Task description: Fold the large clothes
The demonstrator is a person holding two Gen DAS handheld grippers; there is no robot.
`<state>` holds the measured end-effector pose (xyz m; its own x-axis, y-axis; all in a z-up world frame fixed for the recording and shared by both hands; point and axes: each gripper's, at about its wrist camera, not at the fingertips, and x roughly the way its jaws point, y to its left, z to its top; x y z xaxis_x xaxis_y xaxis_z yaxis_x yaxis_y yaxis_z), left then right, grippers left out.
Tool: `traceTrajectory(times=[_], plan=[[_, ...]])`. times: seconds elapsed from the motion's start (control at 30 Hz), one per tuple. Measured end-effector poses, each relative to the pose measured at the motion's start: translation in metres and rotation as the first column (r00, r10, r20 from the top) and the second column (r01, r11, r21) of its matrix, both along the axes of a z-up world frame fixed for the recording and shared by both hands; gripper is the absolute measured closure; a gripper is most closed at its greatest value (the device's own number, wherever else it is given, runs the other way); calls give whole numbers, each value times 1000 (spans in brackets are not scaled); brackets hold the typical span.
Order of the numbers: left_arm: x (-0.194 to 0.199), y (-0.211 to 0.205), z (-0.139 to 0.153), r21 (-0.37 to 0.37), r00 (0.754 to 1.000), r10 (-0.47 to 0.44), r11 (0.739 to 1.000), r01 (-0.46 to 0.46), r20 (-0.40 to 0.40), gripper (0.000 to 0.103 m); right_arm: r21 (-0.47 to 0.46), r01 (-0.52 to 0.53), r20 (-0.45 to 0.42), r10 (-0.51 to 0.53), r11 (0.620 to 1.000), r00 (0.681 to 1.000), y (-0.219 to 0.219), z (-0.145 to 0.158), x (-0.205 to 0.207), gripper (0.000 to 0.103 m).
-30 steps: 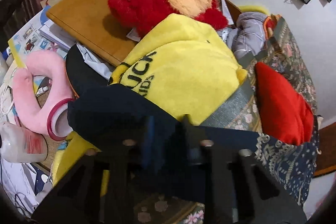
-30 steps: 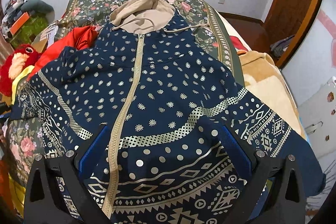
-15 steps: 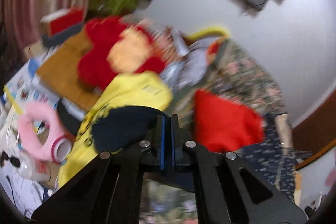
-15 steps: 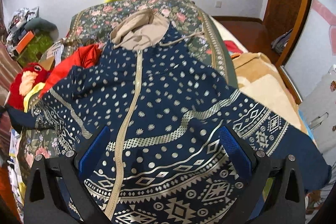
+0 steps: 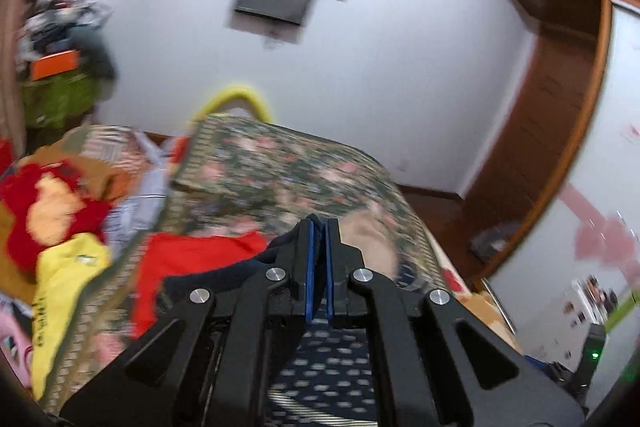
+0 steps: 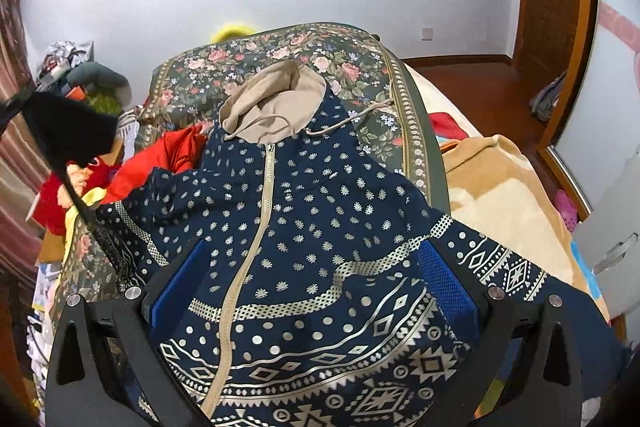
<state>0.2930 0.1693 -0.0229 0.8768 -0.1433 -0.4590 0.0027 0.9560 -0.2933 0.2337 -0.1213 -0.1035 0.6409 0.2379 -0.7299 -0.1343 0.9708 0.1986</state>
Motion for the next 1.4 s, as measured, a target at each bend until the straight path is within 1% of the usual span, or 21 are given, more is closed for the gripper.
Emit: traceTrajectory(times=[0.13, 0.2, 0.27, 0.4, 0.43, 0.5, 0.53, 0.63, 0.67, 0.73, 0.8, 0.83, 0.9, 0.97, 1.0, 1.03, 1.13, 1.2, 1.23, 1.3, 1.4], plan=[[21, -64, -17, 31, 991, -118, 992, 120, -58, 100, 4, -16, -11, 16, 1000, 1000, -14, -7, 1, 0], [30, -98, -34, 48, 977, -180, 981, 187, -111, 100, 2, -18, -23, 18, 1000, 1000, -23, -13, 2, 0], [30, -126, -53, 58, 960, -229, 969, 240, -160, 100, 9, -16, -35, 16, 1000, 999, -31, -18, 3, 0], [33, -172, -98, 77, 901, -315, 933, 351, -298, 100, 70, 4, -89, 2, 998, 996, -53, -31, 3, 0], [31, -182, -114, 74, 878, -335, 922, 381, -343, 100, 89, 12, -103, -3, 996, 995, -58, -33, 3, 0], [26, -195, -132, 69, 848, -359, 907, 415, -391, 100, 122, 27, -129, -11, 992, 992, -68, -38, 1, 0], [21, -201, -144, 70, 825, -376, 894, 443, -423, 100, 133, 32, -139, -14, 991, 990, -71, -39, 1, 0], [5, -215, -160, 80, 786, -400, 868, 490, -472, 99, 169, 48, -172, -19, 984, 985, -79, -43, 2, 0], [-1, -218, -165, 82, 769, -409, 857, 508, -491, 97, 180, 51, -182, -18, 982, 983, -80, -44, 3, 0], [-8, -220, -173, 83, 746, -416, 844, 529, -520, 93, 203, 54, -200, -12, 978, 980, -81, -46, 5, 0], [-16, -218, -177, 81, 732, -419, 838, 539, -537, 82, 223, 50, -212, -1, 974, 977, -80, -46, 5, 0], [-22, -214, -177, 81, 729, -417, 838, 539, -542, 78, 227, 46, -214, 4, 973, 977, -80, -46, 6, 0], [-27, -204, -176, 86, 738, -407, 844, 529, -539, 65, 231, 36, -217, 15, 972, 976, -76, -46, 9, 0], [-36, -189, -170, 101, 761, -381, 860, 500, -525, 58, 234, 21, -220, 32, 972, 975, -69, -44, 13, 0], [-39, -177, -167, 111, 779, -356, 874, 473, -516, 52, 238, 15, -220, 39, 971, 975, -68, -44, 15, 0], [-40, -167, -166, 123, 798, -327, 888, 442, -507, 50, 243, 8, -220, 47, 970, 974, -65, -43, 19, 0], [-45, -131, -159, 149, 839, -246, 922, 357, -486, 48, 256, -3, -228, 64, 967, 972, -55, -43, 31, 0], [-47, -105, -158, 150, 854, -196, 942, 301, -483, 48, 260, -12, -236, 76, 966, 969, -49, -44, 39, 0], [-48, -93, -159, 151, 859, -173, 949, 275, -481, 48, 260, -18, -239, 83, 965, 967, -45, -45, 44, 0], [-48, -69, -164, 163, 867, -115, 962, 219, -484, 44, 260, -29, -247, 96, 965, 964, -37, -48, 52, 0], [-50, -38, -179, 232, 864, 0, 963, 135, -503, 43, 265, -37, -273, 112, 964, 956, -27, -57, 65, 1]])
